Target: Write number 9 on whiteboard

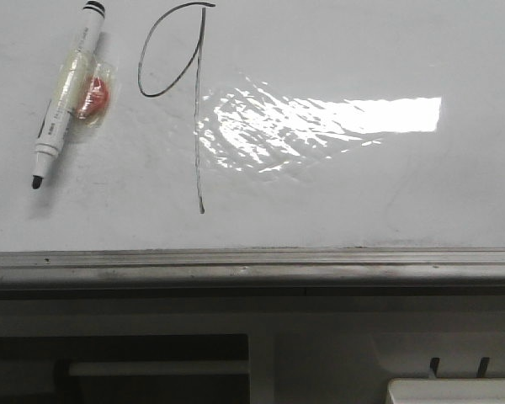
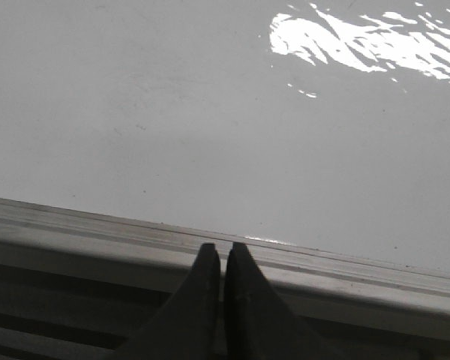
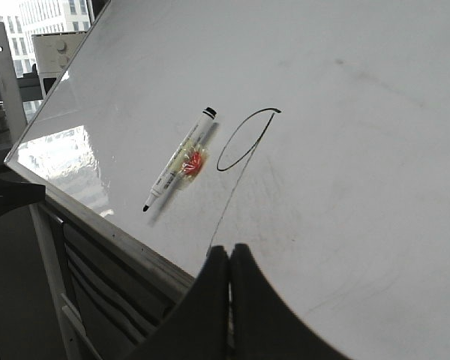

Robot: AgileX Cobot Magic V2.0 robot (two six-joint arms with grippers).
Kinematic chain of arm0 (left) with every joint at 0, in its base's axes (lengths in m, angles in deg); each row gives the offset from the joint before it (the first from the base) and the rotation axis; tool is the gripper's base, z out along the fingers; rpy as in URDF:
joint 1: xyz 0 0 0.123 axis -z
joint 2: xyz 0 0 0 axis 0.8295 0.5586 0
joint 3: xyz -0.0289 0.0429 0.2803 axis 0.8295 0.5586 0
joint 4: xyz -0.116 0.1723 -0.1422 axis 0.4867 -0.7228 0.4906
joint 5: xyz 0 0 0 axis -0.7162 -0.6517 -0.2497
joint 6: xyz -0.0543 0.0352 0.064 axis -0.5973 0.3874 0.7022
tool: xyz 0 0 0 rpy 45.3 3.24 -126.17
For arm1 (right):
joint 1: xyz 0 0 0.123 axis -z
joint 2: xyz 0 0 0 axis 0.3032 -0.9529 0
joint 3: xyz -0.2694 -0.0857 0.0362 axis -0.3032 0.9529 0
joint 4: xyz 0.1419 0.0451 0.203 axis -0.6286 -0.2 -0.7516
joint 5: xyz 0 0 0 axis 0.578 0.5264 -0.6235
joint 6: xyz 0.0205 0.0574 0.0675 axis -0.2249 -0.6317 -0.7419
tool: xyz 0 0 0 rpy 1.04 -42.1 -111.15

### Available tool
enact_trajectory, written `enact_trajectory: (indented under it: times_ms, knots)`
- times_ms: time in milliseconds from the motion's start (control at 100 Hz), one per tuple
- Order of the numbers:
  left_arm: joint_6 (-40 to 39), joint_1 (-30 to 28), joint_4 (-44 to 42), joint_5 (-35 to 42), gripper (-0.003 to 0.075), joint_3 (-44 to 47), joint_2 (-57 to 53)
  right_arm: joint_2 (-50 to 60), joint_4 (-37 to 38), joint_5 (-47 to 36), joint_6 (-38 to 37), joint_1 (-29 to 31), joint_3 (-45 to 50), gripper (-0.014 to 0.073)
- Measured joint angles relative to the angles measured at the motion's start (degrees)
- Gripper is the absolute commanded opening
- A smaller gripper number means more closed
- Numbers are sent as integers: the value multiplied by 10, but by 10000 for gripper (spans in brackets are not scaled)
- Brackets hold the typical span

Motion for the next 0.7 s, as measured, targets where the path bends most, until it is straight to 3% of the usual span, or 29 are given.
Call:
enact_trajectory:
  times_ms: [430,520,620,700]
  knots:
    - [0,0,0,0,-20,0,0,0,12,-30,-1,8,38,-70]
    - [0,0,0,0,-20,0,0,0,105,-86,-28,30,70,-70]
    - [0,0,0,0,-20,0,0,0,259,-153,-129,82,80,-70]
    - [0,0,0,0,-20,0,0,0,327,-186,-211,135,80,-70]
